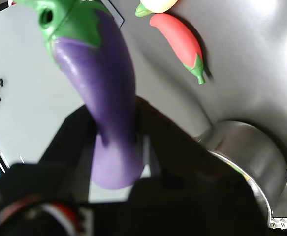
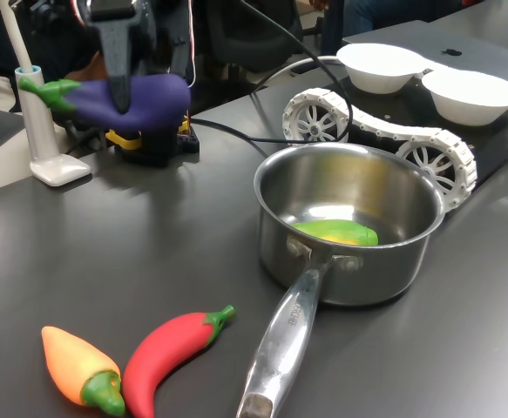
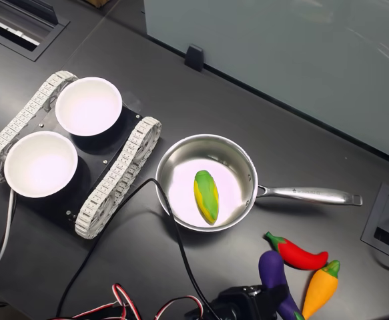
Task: Pick up the brinjal and place them in the pan
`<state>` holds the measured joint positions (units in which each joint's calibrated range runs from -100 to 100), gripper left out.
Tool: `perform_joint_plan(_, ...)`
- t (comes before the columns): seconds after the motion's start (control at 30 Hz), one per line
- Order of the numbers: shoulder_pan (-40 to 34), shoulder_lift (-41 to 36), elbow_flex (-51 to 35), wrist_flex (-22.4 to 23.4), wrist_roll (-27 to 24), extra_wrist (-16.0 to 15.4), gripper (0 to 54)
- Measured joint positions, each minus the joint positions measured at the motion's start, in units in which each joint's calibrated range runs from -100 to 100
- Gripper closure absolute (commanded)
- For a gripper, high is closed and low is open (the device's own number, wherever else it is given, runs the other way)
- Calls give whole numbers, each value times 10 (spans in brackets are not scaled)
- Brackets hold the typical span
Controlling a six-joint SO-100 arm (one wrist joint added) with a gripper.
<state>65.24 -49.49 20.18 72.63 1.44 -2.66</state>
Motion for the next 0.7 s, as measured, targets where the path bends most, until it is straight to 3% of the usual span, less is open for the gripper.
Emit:
perform_joint_plan(0.33, -85, -77, 13, -24, -27, 0, 536)
perform_joint_plan(0.7, -161, -108, 13, -33, -33, 0, 531)
